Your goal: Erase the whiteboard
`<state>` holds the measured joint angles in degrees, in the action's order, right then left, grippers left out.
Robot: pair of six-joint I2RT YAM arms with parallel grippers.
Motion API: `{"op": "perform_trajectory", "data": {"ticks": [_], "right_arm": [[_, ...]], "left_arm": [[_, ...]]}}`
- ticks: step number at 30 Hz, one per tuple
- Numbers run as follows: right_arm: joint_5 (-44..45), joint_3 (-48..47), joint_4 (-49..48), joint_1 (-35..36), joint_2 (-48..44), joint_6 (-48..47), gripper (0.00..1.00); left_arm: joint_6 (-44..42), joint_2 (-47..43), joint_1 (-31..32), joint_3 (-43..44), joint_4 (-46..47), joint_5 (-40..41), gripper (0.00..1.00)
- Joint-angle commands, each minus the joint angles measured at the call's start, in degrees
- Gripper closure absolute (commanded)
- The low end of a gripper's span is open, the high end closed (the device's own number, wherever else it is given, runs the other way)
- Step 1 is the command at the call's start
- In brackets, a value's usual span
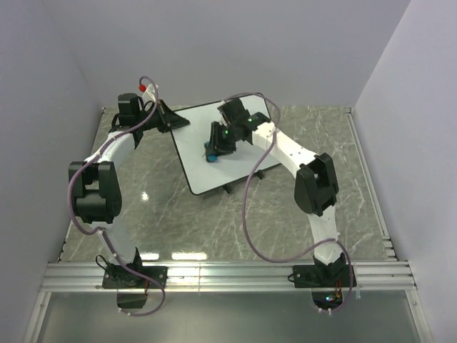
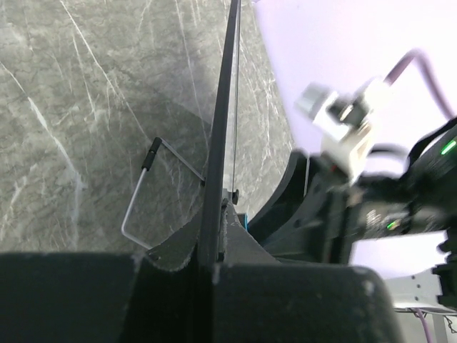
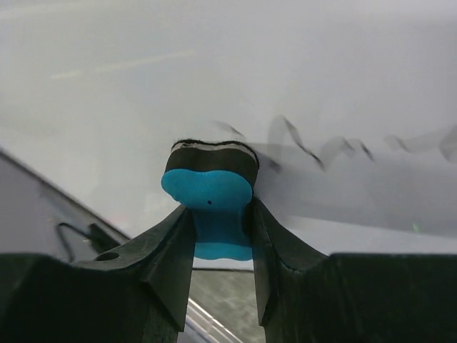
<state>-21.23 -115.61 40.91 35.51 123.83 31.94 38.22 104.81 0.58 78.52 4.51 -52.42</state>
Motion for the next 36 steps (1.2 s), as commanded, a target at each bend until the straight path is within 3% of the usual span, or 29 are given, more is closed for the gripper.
{"op": "perform_trajectory", "data": {"ticks": [1,4,8,14,20,22,25,36], "right_arm": [[13.85,14.07,0.41,2.28,-2.96,-2.68,1.00],[13.94,21.73,-2.40,4.38,-4.82,-2.67,1.00],[13.68,20.53,-1.71,5.98,-4.83,-3.73,1.00],[10.77,6.30,-1.27,6.24,-2.81,-4.17,1.00],[9.55,-14.96,2.68,6.51,4.57,-3.56,1.00],[10.16,-16.57,3.39,6.51,6.06,-3.47,1.00],[12.00,-12.46,3.57,6.24,5.03,-3.82,1.00],[20.17,23.40,-4.78,1.06,-8.07,-1.45,1.00]], "left_arm": [[-5.35,-2.42,2.32,-1.27,-6.36,0.13,1.00],[-4.82,-2.86,2.32,-1.70,-5.83,0.22,1.00],[-4.64,-2.77,2.76,-2.14,-5.48,0.30,1.00],[-5.61,-2.77,4.17,-2.76,-6.27,1.36,1.00],[-5.96,-2.95,4.52,-2.06,-7.15,1.54,1.00],[-5.96,-3.21,4.61,-1.97,-7.41,1.62,1.00],[-6.40,-3.83,4.61,-1.97,-7.94,1.97,1.00],[-6.84,-4.62,4.61,-2.23,-8.03,2.24,1.00]]}}
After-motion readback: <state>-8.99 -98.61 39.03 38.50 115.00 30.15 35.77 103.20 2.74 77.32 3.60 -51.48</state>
